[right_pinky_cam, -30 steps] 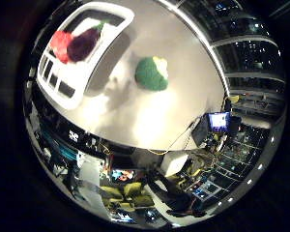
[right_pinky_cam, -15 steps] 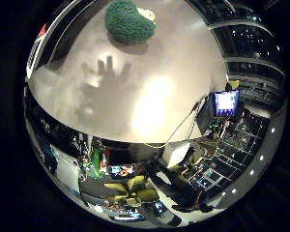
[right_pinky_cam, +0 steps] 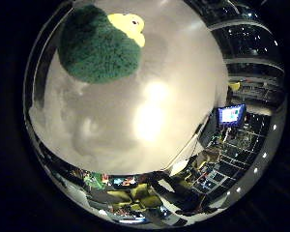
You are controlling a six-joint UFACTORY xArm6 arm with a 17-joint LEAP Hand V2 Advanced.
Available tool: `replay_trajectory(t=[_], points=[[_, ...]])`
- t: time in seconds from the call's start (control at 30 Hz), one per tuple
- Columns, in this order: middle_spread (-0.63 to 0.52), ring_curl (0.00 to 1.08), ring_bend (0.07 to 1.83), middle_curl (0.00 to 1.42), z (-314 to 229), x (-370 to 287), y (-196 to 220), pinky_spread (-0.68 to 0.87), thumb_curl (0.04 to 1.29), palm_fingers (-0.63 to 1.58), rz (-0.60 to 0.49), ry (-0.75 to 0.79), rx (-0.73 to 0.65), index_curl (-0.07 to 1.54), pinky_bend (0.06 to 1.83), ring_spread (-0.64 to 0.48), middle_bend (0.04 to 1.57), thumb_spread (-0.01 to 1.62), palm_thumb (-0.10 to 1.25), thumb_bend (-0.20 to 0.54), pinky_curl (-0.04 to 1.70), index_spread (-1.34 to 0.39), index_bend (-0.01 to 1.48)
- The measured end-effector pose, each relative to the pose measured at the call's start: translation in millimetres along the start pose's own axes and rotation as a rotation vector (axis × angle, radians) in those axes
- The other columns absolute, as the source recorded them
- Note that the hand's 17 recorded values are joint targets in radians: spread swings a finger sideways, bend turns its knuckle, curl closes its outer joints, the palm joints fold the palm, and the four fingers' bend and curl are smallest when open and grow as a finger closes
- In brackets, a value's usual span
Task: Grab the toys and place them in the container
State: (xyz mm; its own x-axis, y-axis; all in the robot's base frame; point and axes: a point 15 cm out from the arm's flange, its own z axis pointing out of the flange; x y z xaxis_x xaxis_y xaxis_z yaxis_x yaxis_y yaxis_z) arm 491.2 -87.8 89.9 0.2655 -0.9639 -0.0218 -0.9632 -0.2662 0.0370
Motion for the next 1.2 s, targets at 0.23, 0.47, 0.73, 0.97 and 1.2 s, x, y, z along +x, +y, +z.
replay_trajectory(t=[0.23,0.47,0.73,0.97,1.2], points=[[-0.21,0.38,0.78,0.43,16.0,36.8,-22.0,-0.18,0.37,1.11,0.05,0.037,0.074,0.23,0.72,-0.21,0.53,0.98,0.82,-0.018,0.37,-0.43,0.17],[-0.21,0.53,1.05,0.61,-5.1,89.5,-16.2,-0.36,0.39,1.37,0.075,0.102,0.151,0.51,1.0,-0.25,0.97,0.95,0.84,-0.025,0.53,-0.41,0.72],[-0.15,0.63,1.29,0.69,-85.9,160.1,22.4,-0.27,0.43,1.25,0.148,0.189,0.248,0.69,1.22,-0.22,1.22,0.96,0.82,-0.023,0.72,-0.26,1.12],[-0.12,0.65,1.39,0.69,-157.4,157.0,62.1,-0.21,0.46,1.18,0.164,0.196,0.256,0.71,1.25,-0.19,1.31,0.96,0.82,-0.025,0.89,-0.2,1.21],[-0.11,0.65,1.42,0.67,-205.8,106.0,84.9,-0.18,0.47,1.16,0.149,0.151,0.277,0.7,1.19,-0.19,1.34,0.97,0.81,-0.024,1.05,-0.19,1.24]])
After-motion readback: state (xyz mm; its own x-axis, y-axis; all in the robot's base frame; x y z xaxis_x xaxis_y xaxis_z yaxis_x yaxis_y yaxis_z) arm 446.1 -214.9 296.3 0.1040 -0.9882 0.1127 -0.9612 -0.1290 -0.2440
